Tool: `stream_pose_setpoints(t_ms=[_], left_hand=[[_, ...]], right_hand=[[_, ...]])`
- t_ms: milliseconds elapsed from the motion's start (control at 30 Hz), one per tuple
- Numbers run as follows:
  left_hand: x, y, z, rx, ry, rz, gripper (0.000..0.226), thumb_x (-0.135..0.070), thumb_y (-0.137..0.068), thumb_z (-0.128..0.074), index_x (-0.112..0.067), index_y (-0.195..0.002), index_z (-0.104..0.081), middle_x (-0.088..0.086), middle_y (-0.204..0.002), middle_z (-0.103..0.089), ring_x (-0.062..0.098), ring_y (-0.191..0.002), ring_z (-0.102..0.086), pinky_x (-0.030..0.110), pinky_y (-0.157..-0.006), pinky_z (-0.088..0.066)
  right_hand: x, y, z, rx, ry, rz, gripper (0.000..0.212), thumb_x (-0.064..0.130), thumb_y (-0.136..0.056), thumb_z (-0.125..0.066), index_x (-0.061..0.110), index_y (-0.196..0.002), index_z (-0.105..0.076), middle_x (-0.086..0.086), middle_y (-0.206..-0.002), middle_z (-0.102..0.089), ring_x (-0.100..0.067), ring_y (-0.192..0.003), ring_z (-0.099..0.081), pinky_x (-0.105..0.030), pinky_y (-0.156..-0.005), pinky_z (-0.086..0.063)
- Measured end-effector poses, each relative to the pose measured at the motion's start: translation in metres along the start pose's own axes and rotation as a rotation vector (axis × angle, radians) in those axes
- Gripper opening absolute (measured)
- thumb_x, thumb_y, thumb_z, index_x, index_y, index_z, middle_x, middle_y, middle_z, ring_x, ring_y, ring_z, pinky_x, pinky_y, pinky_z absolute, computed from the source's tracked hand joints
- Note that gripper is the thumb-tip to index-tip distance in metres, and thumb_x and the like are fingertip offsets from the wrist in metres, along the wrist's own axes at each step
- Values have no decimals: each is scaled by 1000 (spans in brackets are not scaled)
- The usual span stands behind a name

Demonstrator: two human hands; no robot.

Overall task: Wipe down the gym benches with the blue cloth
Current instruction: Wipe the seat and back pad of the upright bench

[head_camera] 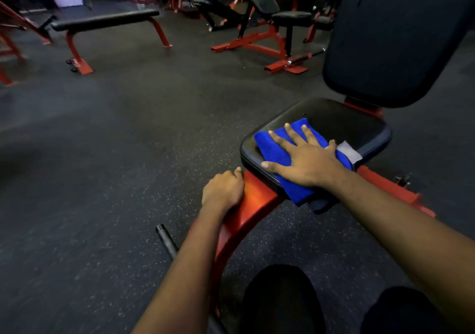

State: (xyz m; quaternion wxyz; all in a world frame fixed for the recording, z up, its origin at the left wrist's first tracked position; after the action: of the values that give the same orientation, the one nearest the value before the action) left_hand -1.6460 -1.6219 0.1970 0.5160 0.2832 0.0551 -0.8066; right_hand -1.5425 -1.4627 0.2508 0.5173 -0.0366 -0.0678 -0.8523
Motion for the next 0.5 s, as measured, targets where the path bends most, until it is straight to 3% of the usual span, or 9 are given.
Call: stream_pose_setpoints(t_ms=[133,500], left_hand=[[11,-12,0,129,59,-60,69,-54,-102,-16,-2,-131,-52,26,-137,-50,38,-129,-46,42,-105,-36],[10,-2,-3,-20,61,-42,58,-45,-103,-23,-3,-125,-57,25,-133,-54,40,-122,-52,45,-100,-40]], right_hand=[[8,10,-12,-128,89,11,74,85,-82,-15,56,-149,3,13,-164,7,-22,-152,3,-71,-109,-14],[19,2,-7,-159,71,-12,55,64,-98,-15,52,-151,-7,15,-164,-3,-20,-151,-6,-65,-111,-19]])
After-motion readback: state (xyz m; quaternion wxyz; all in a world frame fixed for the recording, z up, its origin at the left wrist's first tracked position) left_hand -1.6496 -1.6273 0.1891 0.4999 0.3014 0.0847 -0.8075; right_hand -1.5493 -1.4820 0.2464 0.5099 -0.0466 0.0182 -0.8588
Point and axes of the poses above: each hand's wrist, its own y-axis away from the middle knuckle, its own z-axis out of the back of the hand, x = y × z, the point moved 2 cm from there along -y, towards the middle knuckle
